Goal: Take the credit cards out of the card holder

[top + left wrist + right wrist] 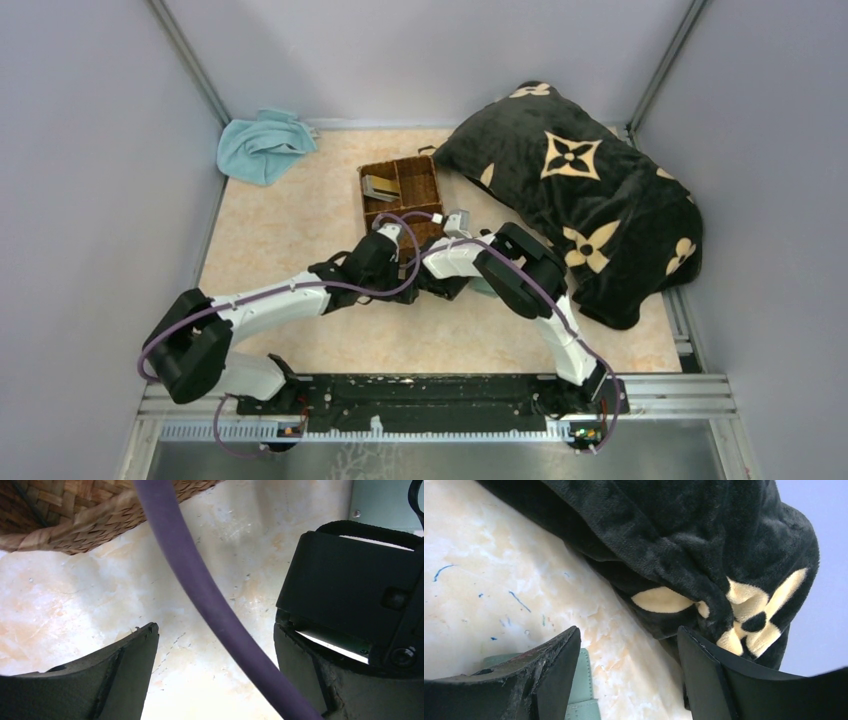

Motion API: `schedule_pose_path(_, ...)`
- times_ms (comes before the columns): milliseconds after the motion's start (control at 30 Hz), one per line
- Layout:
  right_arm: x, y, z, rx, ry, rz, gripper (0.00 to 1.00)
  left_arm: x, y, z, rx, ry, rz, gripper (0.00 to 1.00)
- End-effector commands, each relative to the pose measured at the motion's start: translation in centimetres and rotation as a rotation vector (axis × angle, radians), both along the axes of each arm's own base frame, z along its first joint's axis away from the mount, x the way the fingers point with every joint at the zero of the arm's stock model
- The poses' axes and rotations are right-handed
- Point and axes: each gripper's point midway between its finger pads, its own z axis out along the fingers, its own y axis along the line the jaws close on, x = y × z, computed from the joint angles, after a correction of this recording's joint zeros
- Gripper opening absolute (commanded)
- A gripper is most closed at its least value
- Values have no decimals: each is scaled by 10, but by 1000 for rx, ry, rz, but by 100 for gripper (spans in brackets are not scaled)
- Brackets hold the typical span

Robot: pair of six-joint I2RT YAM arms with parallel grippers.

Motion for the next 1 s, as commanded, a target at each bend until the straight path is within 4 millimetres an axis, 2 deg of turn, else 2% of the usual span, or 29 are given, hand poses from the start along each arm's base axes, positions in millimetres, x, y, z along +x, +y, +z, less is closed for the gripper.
schedule_pose_path(0,-3,34,60,11,-182,209,71,47,-69,95,-303,-258,-49,91)
schedule_pose_path(167,-17,25,88,83,-226,223,67,46,-74,97,-324,-254,-62,91)
schedule_pose_path(333,-27,15,112,107,-206,200,67,44,-77,110,-364,-267,-73,91)
schedule_pose_path(467,-28,26,128,70,-130,183,67,44,-74,113,-364,-278,-67,91)
schedule_pose_path(567,-30,33,135,86,-103,182,67,45,-71,109,-346,-281,-62,91)
schedule_pose_path(700,-36,27,147,162,-84,162,67,44,-65,106,-315,-289,-58,92)
schedule_pose_path(767,-38,26,156,197,-69,157,67,48,-59,111,-298,-311,-34,92)
schedule_pose_path(867,-42,21,170,256,-67,168,67,51,-45,139,-290,-374,7,92)
schedule_pose_path(967,-42,20,165,278,-51,196,67,42,-38,192,-377,-463,-15,90)
